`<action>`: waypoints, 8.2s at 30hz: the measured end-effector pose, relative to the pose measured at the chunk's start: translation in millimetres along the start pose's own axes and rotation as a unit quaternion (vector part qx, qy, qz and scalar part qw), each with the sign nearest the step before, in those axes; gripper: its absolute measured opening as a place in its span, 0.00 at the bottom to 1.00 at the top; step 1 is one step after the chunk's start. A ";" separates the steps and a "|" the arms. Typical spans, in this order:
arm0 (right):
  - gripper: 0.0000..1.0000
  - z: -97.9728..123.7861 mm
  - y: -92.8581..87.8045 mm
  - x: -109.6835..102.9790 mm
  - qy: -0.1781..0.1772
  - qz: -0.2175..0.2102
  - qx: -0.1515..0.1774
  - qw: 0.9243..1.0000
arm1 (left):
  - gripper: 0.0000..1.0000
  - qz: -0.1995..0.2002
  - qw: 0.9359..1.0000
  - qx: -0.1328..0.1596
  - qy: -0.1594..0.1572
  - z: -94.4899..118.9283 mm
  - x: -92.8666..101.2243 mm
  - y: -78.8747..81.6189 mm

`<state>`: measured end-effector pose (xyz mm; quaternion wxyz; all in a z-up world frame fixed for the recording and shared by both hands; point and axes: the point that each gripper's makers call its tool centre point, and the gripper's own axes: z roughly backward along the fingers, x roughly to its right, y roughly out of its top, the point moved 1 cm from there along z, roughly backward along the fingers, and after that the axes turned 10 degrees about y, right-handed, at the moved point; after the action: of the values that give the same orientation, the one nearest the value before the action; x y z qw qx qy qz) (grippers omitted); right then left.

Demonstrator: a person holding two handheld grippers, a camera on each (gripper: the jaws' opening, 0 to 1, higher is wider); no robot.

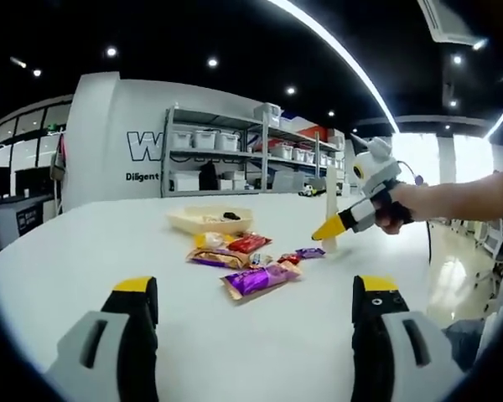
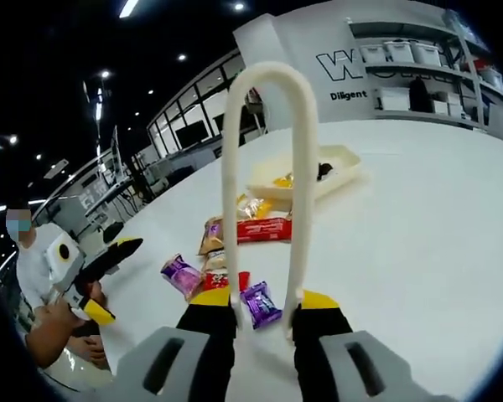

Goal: Place the target food into the container with the food tongs after gripping and lifting it, then release it inside without dropping or visibly crushing the food.

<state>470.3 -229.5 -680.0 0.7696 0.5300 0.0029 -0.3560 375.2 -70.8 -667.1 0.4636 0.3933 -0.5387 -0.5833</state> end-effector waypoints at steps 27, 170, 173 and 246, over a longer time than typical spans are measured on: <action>0.21 -20.7 9.5 3.1 -0.009 0.081 -0.024 0.996 | 0.95 -0.021 0.999 -0.031 0.004 -5.0 5.4 -1.0; 0.13 -120.2 127.7 56.4 -0.007 0.003 -0.014 1.000 | 0.95 0.023 0.999 -0.035 -0.008 -3.5 5.5 -10.5; 0.14 -114.0 130.9 49.1 -0.011 0.033 -0.019 0.999 | 0.95 0.024 0.999 -0.036 -0.009 -3.6 5.6 -10.6; 0.16 21.4 18.3 -4.5 -0.016 0.065 0.029 0.997 | 0.95 0.015 0.999 -0.043 -0.008 -0.9 4.7 -13.8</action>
<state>469.1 -241.2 -654.0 0.7757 0.5450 -0.0542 -0.3134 373.3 -75.7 -680.7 0.4842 0.3602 -0.5225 -0.6023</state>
